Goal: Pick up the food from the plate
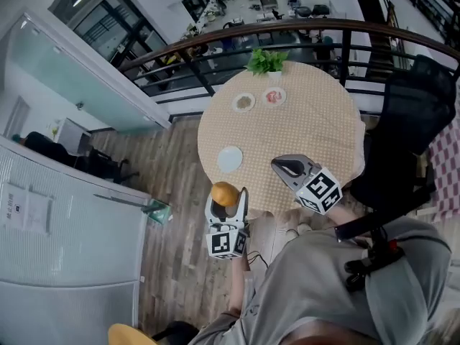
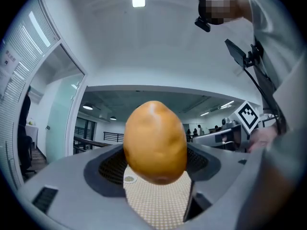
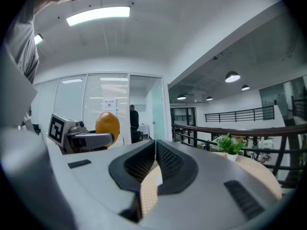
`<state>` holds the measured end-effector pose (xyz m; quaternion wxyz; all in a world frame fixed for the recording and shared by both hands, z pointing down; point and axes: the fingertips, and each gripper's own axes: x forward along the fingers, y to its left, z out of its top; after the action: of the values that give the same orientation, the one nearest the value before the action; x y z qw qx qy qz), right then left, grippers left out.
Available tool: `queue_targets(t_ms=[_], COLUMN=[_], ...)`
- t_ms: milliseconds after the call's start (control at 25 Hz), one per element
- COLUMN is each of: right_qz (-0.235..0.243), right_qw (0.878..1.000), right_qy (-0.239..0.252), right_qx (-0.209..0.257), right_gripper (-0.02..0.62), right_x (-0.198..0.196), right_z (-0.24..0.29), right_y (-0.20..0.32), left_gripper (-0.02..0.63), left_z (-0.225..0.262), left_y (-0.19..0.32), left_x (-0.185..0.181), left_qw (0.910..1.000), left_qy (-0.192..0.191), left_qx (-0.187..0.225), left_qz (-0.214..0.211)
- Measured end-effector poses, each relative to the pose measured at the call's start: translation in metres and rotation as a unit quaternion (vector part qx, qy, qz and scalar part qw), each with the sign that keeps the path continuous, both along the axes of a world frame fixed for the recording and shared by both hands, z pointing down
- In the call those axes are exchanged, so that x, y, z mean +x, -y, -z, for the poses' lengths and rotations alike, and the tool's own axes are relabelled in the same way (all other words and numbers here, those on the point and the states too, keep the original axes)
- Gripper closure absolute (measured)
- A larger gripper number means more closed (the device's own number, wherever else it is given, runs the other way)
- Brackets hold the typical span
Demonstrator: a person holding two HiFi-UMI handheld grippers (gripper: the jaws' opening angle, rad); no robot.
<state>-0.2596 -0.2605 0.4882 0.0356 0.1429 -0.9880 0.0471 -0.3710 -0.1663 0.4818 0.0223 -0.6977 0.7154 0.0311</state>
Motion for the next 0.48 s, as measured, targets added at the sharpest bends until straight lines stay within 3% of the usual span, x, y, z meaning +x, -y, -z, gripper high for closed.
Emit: queue_targets(t_ms=[480], right_qz=[0.001], right_qw=[1.0], right_qy=[0.013], right_qx=[0.001], right_gripper=[0.578], right_x=[-0.001], right_z=[0.014], right_y=[-0.016], left_gripper=[0.244], left_z=[0.011], left_y=[-0.009], left_x=[-0.008], left_qw=[1.0], left_qy=[-0.007], left_qx=[-0.005], left_qz=[0.001])
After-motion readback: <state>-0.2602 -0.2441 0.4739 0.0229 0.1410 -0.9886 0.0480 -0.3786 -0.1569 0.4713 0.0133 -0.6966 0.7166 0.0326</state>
